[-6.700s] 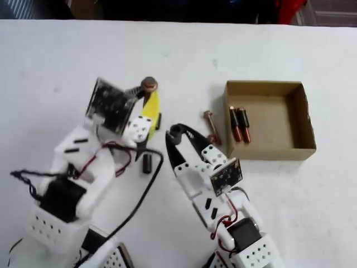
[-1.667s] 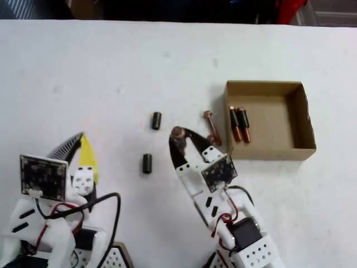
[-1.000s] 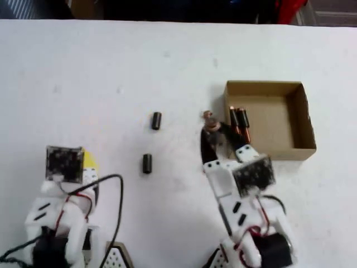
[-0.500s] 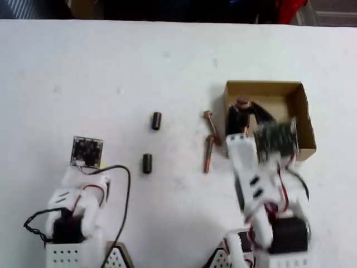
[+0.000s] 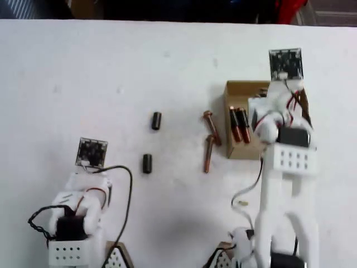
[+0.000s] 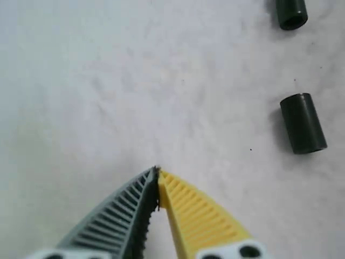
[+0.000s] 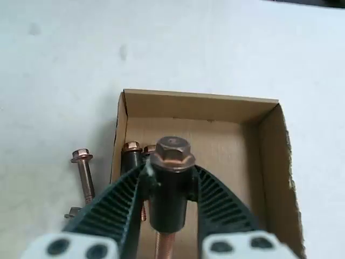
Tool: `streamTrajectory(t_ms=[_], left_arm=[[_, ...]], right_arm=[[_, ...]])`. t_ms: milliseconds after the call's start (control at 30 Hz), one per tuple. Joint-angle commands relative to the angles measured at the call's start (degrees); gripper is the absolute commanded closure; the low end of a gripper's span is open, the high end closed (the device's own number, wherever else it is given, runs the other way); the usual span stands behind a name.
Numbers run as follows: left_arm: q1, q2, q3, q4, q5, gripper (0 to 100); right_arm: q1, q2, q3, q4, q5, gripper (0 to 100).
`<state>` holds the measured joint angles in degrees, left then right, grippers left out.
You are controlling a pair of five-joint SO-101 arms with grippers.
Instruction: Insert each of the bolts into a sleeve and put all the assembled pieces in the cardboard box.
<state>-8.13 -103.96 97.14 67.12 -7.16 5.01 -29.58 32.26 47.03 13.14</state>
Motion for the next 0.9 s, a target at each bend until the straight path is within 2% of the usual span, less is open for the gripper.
streamTrajectory(t_ms=[0,167,400,767,867], left_arm=[[-0.2,-0.4,-0.2,2.7,-0.3,98],[-0.1,-0.4,-0.2,6.7,-0.4,98],[-0.1,-0.4,-0.2,6.8,-0.4,98],[-0.1,-0.4,-0.2,6.8,-0.4,98],[-0.1,-0.4,-0.2,6.8,-0.4,98]], right_arm=[[0.7,11.6,-9.3,-1.7,0.7,98.1],[1.2,24.1,-16.4,-1.5,2.9,98.1],[4.0,35.9,-22.2,-1.5,5.1,98.1],[3.1,45.4,-26.4,-1.5,9.1,98.0],[1.7,46.9,-26.4,-1.5,9.0,93.3]])
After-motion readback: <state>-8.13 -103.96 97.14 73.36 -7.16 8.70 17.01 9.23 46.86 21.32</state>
